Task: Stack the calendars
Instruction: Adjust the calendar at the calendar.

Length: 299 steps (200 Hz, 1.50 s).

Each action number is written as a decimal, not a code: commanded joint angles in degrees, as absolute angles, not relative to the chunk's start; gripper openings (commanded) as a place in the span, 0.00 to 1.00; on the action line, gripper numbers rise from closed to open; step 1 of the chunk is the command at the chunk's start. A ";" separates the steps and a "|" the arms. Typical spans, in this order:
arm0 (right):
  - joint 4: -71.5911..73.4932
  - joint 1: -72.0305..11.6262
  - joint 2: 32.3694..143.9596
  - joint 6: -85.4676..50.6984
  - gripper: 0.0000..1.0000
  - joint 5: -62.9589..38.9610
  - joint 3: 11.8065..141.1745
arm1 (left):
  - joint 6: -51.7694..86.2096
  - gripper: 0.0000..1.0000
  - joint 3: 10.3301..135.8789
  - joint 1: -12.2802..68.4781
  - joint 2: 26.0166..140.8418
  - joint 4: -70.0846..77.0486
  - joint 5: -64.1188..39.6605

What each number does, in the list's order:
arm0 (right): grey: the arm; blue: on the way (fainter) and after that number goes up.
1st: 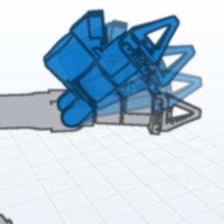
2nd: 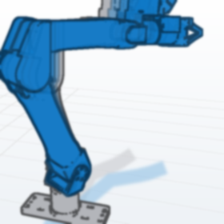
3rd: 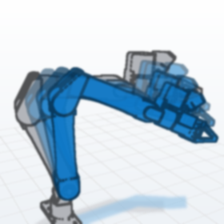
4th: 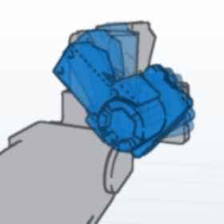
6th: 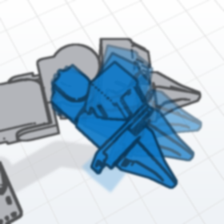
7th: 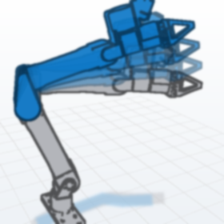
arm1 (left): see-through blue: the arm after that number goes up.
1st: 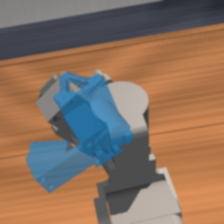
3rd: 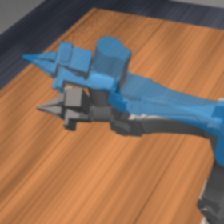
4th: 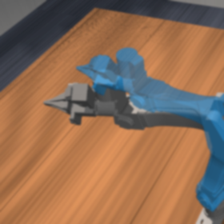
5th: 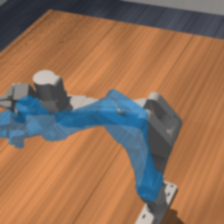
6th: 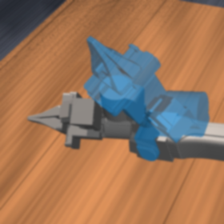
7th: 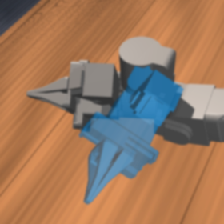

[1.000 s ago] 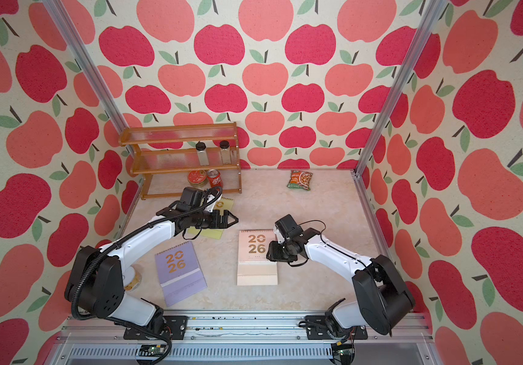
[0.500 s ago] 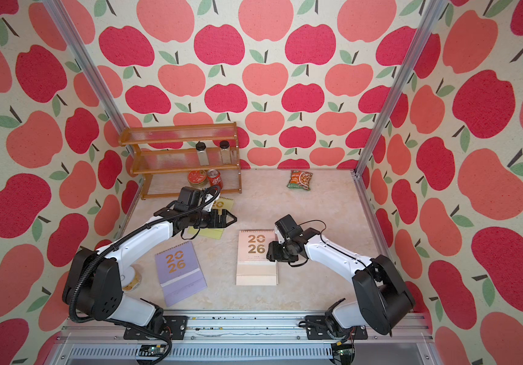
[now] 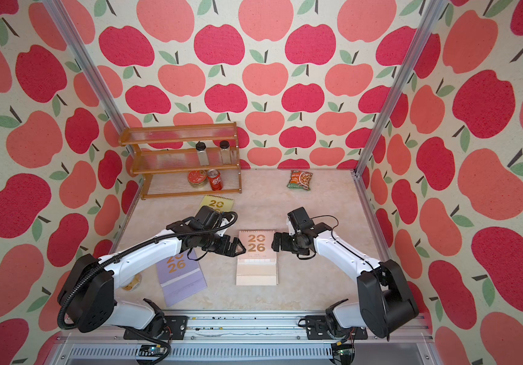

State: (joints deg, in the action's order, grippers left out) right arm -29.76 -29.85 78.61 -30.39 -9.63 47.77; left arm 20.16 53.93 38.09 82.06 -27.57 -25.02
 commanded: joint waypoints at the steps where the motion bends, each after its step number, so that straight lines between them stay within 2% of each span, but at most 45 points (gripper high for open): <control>1: -31.46 -28.42 76.57 -28.40 0.99 -9.27 48.40 | 21.68 0.99 53.44 40.10 82.10 -31.30 -21.65; 115: -30.58 -26.38 73.05 -27.86 0.99 -9.95 44.75 | 23.98 0.99 56.60 47.95 91.22 -30.56 -18.51; 299: -30.41 -26.15 71.88 -28.04 0.99 -10.36 43.38 | 24.47 0.99 60.64 50.44 94.21 -29.27 -21.05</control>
